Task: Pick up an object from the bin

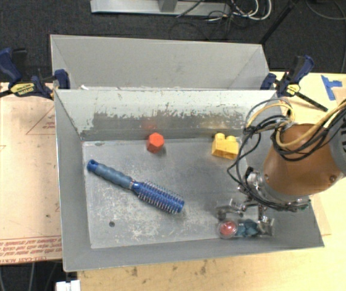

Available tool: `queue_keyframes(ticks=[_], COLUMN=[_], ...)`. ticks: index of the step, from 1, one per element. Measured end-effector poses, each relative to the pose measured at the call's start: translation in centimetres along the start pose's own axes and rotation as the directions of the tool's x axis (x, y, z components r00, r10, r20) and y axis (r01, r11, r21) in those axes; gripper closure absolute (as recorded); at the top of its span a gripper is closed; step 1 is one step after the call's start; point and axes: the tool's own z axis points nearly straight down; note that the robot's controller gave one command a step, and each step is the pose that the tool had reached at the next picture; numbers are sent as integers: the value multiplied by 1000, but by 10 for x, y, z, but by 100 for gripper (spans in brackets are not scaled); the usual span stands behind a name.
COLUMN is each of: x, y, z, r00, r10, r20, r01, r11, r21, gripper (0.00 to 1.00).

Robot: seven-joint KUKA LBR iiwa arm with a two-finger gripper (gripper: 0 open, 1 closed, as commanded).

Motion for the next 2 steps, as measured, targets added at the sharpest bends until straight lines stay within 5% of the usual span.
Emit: queue_keyframes(ticks=[1, 2], x=[4, 1], y=[2, 0], z=[2, 1], r00=[1000, 1000], r10=[6, 4], r20=[-7, 1], r01=[-6, -4], r11=[1000, 1000], r21=[-11, -1], gripper=[100, 0])
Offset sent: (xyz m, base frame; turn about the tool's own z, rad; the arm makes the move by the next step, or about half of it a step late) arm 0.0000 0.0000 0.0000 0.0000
